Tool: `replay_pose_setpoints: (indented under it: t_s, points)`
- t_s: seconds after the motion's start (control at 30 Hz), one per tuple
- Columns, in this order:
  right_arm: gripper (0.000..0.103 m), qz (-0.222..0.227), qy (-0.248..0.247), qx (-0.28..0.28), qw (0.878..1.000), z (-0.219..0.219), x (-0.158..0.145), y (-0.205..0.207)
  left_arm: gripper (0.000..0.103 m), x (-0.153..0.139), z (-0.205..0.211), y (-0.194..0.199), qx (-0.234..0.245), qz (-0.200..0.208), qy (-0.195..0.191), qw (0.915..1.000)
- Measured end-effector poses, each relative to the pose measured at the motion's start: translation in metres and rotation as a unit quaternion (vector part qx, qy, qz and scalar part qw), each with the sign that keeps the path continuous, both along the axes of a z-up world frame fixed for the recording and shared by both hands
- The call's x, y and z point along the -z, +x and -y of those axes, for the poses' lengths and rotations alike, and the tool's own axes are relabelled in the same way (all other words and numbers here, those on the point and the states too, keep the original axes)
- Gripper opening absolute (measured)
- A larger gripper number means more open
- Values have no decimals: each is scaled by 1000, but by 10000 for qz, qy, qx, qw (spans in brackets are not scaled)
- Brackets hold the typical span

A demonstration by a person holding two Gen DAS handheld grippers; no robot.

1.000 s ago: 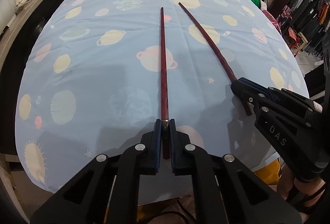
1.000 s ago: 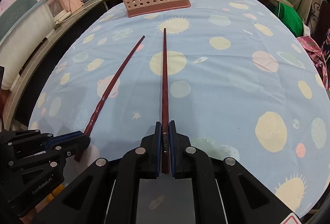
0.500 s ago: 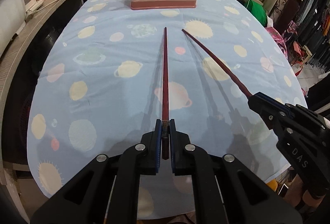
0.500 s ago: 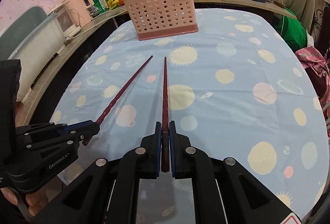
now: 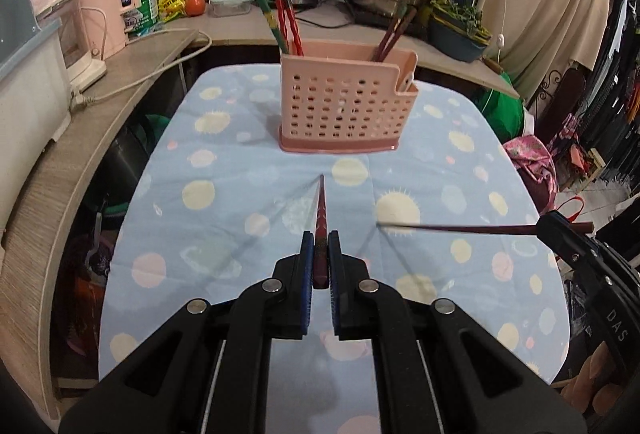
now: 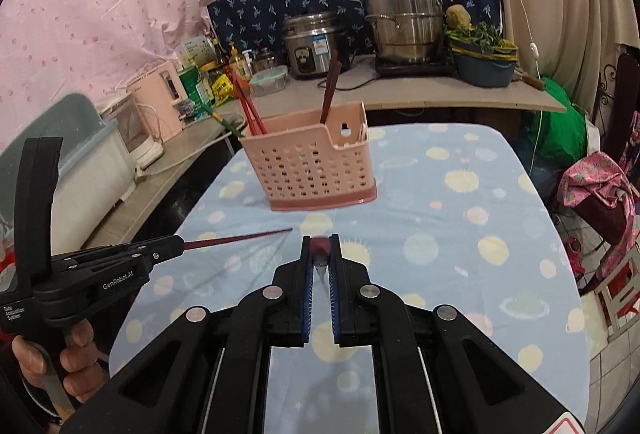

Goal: Organize utensils
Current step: 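Lift both held dark-red chopsticks up over the pink basket, then lower the chopsticks into the pink basket and open both tools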

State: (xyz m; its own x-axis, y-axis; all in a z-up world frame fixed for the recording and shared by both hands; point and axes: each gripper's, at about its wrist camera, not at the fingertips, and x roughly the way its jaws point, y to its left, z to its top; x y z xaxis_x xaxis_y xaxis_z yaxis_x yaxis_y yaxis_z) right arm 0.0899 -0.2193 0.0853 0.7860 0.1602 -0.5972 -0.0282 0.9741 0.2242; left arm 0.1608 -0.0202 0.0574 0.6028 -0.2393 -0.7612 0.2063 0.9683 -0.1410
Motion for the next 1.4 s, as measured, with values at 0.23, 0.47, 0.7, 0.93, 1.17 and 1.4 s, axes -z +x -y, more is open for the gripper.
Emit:
replay_pose_setpoints:
  t_s: [0.23,0.47,0.7,0.93,1.17,1.4]
  points:
    - [7,509,187,1,9985,11,-49,38,7,-55,4,36,-48,532,-179,9984]
    - [7,1040,580,38,9929,22,-94,78,7,-115,4,73,-180,1096,-384,9931]
    - [7,1525,783,172,9851,27,-128,126,7,-174,4,108,-442,1819,-518,9810]
    - [7,1603,873,426,9823,35,-130,175,7,-186,8,145,-587,2167,-525,9731]
    - [7,1159,901,516,9878,40,-92,214,7,-157,11,180,-637,1883,-434,9791]
    - [7,715,767,406,9937,30,-51,231,7,-118,20,197,-562,1532,-333,9860]
